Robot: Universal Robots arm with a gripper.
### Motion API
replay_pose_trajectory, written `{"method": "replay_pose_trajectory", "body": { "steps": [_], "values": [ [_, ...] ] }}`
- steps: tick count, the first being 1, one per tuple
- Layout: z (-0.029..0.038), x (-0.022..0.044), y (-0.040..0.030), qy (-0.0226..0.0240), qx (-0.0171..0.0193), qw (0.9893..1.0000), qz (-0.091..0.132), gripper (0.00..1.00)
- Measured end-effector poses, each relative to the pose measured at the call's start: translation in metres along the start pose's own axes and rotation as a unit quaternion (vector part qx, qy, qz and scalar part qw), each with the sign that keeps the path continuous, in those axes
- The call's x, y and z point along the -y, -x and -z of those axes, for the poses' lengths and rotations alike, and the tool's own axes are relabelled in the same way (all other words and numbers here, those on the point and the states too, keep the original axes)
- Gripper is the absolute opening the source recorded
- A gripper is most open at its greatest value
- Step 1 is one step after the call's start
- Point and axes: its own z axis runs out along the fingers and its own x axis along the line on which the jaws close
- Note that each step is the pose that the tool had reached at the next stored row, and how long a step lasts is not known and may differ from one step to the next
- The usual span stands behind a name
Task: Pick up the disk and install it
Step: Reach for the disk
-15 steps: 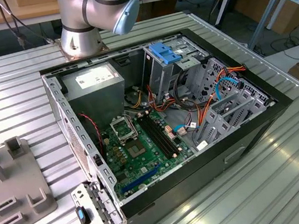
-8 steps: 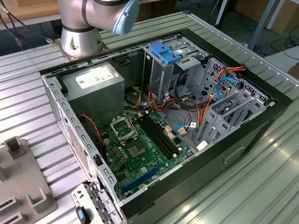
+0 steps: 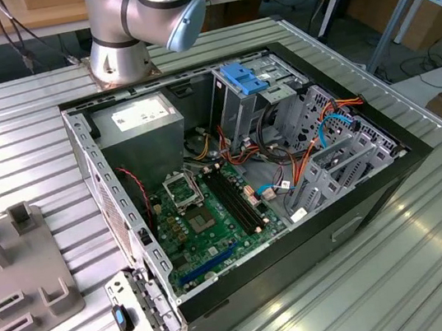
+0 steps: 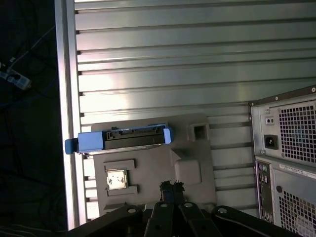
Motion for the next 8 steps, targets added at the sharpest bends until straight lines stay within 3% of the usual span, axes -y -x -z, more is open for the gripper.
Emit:
{"method": "replay_pose_trajectory", "body": {
  "steps": [8],
  "values": [
    [0.0000,0.0003,-0.0032,0.0000,0.0000,1.0000,0.000,0.11]
  ]
}}
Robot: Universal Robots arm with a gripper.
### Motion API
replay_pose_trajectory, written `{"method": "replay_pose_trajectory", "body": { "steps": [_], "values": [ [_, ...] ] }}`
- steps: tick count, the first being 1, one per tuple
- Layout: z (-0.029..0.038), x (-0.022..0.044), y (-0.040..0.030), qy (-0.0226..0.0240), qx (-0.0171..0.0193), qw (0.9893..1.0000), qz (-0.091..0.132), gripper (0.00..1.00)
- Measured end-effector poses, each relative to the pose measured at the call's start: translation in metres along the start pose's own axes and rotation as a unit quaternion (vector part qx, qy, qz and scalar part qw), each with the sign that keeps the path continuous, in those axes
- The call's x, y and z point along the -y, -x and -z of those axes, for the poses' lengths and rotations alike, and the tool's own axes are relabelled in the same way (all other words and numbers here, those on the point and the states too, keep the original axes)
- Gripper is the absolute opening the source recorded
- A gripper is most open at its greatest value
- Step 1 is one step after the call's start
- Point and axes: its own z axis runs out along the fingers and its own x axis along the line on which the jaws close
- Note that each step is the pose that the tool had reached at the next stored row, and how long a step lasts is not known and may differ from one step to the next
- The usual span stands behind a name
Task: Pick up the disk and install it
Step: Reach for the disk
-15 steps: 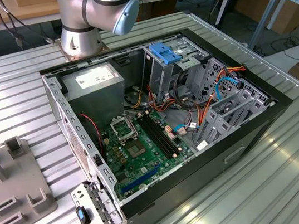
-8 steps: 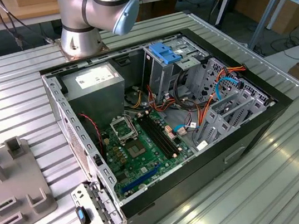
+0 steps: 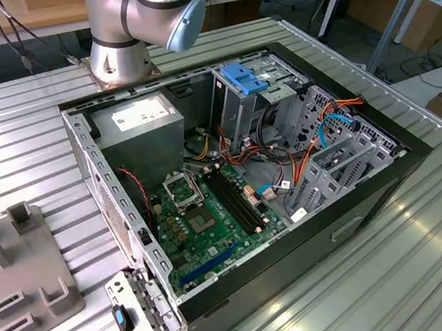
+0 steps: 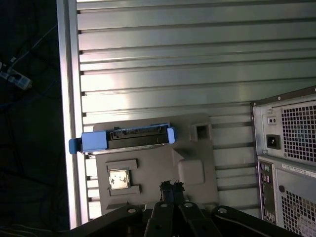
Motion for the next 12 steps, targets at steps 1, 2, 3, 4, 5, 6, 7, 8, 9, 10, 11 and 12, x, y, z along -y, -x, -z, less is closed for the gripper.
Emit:
{"method": "replay_pose_trajectory", "body": {
  "steps": [1,2,3,4,5,6,7,8,9,10,11,12],
  "values": [
    [0.0000,0.0000,0.0000,0.0000,0.0000,1.0000,0.000,0.11],
    [0.0000,0.0000,0.0000,0.0000,0.0000,1.0000,0.000,0.11],
    [0.0000,0.0000,0.0000,0.0000,0.0000,1.0000,0.000,0.11],
    [0.0000,0.0000,0.0000,0.0000,0.0000,1.0000,0.000,0.11],
    [0.0000,0.0000,-0.0001,0.0000,0.0000,1.0000,0.000,0.11],
    [0.0000,0.0000,-0.0001,0.0000,0.0000,1.0000,0.000,0.11],
    [0.0000,0.0000,-0.0002,0.0000,0.0000,1.0000,0.000,0.11],
    [0.0000,0.0000,-0.0006,0.0000,0.0000,1.0000,0.000,0.11],
    [0.0000,0.0000,-0.0012,0.0000,0.0000,1.0000,0.000,0.11],
    [0.0001,0.0001,-0.0022,0.0000,0.0000,1.0000,0.000,0.11],
    [0.0000,0.0003,-0.0036,0.0000,0.0000,1.0000,0.000,0.11],
    [0.0001,0.0004,-0.0051,0.0000,0.0000,1.0000,0.000,0.11]
  ]
}}
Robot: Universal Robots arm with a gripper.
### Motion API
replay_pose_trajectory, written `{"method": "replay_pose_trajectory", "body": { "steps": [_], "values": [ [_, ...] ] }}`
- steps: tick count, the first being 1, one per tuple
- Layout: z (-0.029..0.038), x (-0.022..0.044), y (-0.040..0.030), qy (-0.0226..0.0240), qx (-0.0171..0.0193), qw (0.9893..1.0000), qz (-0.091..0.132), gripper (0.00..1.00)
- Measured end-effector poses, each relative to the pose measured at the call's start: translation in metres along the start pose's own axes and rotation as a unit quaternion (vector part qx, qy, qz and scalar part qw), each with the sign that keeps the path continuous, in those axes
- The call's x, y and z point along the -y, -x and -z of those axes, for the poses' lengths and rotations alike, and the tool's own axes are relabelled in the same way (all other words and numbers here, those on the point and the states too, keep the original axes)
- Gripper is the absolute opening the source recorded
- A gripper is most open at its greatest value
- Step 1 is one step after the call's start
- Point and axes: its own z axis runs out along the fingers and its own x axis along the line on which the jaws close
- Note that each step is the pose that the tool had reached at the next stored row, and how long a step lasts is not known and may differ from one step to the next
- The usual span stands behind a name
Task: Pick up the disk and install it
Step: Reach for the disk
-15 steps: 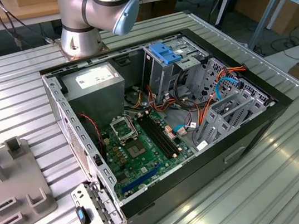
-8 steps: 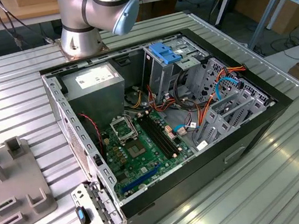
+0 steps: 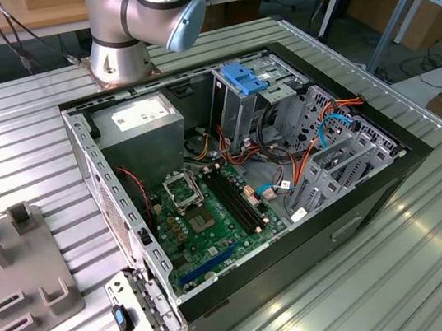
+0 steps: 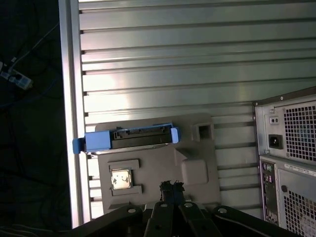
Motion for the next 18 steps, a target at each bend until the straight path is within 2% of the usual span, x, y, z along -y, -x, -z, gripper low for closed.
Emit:
{"method": "replay_pose_trajectory", "body": {
  "steps": [3,18],
  "values": [
    [0.0000,0.0003,-0.0032,0.0000,0.0000,1.0000,0.000,0.11],
    [0.0000,0.0003,-0.0050,0.0000,0.0001,1.0000,0.000,0.11]
  ]
}}
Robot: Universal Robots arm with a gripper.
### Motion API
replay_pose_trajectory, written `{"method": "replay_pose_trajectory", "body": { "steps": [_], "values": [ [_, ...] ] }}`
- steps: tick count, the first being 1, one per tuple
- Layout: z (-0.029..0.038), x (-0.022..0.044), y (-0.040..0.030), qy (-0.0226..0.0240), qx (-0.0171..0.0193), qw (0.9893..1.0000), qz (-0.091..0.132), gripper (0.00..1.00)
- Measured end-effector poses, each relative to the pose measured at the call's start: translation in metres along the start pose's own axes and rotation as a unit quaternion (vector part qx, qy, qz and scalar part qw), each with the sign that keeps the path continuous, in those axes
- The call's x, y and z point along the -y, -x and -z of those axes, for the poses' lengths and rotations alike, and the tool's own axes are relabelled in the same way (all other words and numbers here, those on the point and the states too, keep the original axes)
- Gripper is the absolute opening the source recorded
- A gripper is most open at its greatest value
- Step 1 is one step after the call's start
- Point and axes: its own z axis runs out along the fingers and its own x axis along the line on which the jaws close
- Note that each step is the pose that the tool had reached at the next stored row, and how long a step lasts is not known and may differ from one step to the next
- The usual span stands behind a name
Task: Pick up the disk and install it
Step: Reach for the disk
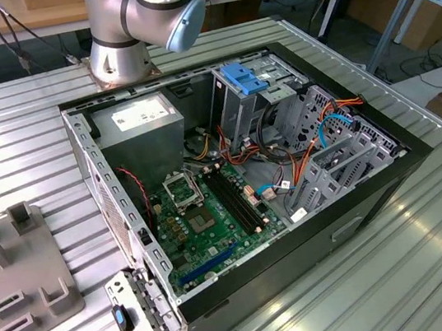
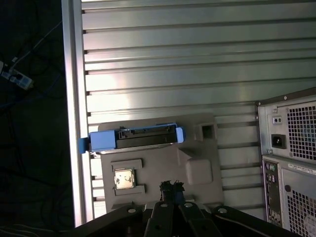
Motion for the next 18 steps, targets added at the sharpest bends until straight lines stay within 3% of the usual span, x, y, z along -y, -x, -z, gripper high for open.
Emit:
{"method": "replay_pose_trajectory", "body": {
  "steps": [18],
  "values": [
    [0.0000,0.0012,-0.0149,0.0000,-0.0001,1.0000,0.000,0.11]
  ]
}}
